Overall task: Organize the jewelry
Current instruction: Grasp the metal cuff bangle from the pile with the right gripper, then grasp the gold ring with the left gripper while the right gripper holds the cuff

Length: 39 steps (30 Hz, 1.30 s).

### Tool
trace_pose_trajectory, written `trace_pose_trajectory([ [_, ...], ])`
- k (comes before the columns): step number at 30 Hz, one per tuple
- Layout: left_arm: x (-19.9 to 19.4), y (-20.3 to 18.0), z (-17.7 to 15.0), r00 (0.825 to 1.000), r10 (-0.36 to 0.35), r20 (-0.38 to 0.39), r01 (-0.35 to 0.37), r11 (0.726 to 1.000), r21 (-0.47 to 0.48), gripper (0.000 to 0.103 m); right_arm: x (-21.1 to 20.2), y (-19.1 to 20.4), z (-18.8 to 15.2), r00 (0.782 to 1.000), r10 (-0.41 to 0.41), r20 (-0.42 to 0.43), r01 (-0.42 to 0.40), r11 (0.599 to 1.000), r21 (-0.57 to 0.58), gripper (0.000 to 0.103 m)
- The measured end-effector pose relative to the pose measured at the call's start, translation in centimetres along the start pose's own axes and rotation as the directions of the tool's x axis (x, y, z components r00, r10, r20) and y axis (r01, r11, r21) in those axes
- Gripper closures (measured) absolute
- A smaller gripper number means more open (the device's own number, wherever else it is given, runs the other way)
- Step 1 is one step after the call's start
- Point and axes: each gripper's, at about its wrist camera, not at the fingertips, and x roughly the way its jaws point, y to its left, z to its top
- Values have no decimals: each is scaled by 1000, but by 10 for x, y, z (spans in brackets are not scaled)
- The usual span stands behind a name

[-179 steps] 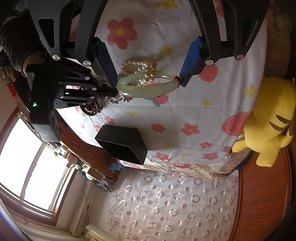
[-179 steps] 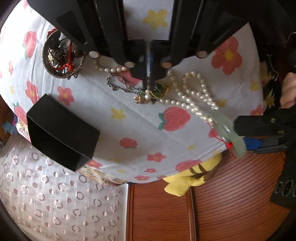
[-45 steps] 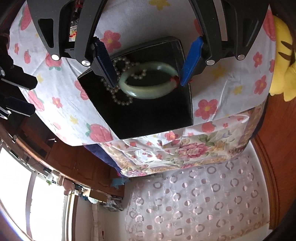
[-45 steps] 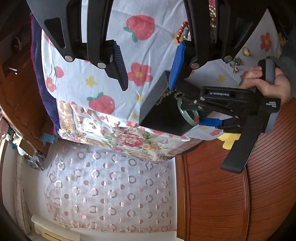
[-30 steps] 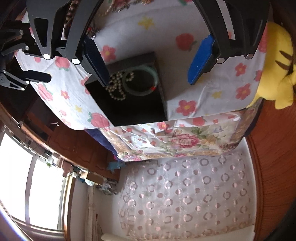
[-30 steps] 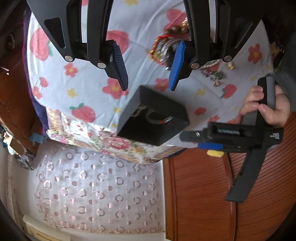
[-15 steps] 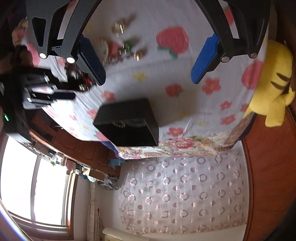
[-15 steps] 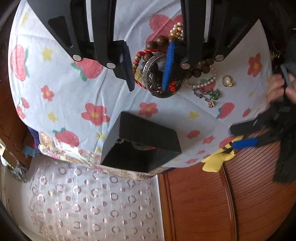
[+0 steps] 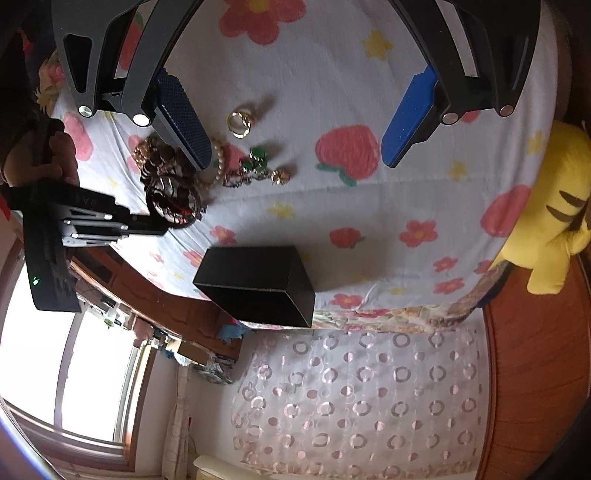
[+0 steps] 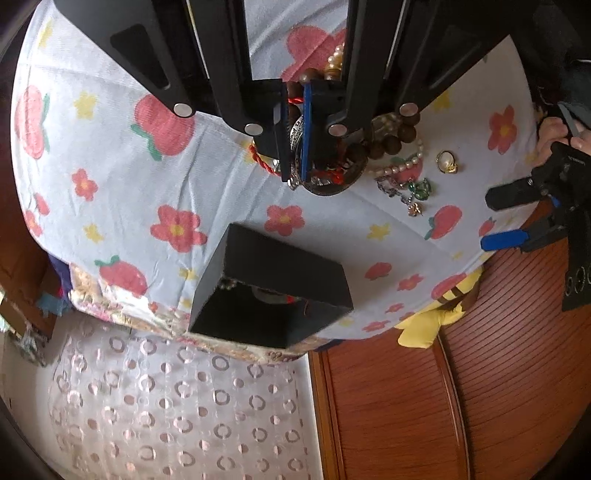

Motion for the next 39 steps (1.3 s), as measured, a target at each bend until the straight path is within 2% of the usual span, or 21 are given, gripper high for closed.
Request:
trace_pose_trajectory([
  [9, 7, -9, -14, 998, -4, -61, 5, 1000, 22, 13, -40, 13, 12, 986, -84, 140, 93, 994, -59, 99],
  [14, 9, -24, -20, 996, -22, -89, 28, 997, 70, 14, -51, 10, 11, 982, -98, 160, 109, 993, -55, 98],
  [18, 12, -36, -22, 993, -38, -113, 50, 993, 105, 36, -51, 6, 0, 983, -108, 146, 114, 993, -38, 98],
  [21, 16, -42, -22, 991, -38, -131, 53, 992, 118, 48, -48, 1, -8, 985, -109, 132, 113, 993, -22, 98],
  [30, 27, -50, -21, 988, 29, -153, -2, 985, 173, 62, -44, -1, -15, 986, -107, 125, 109, 994, -8, 98],
  [37, 24, -46, -19, 990, 19, -142, 4, 988, 157, 93, -42, 1, -13, 986, -106, 125, 108, 994, -12, 98],
  [39, 21, -44, -18, 991, 19, -136, 1, 988, 151, 93, -43, 0, -14, 986, -106, 126, 108, 994, -12, 98],
])
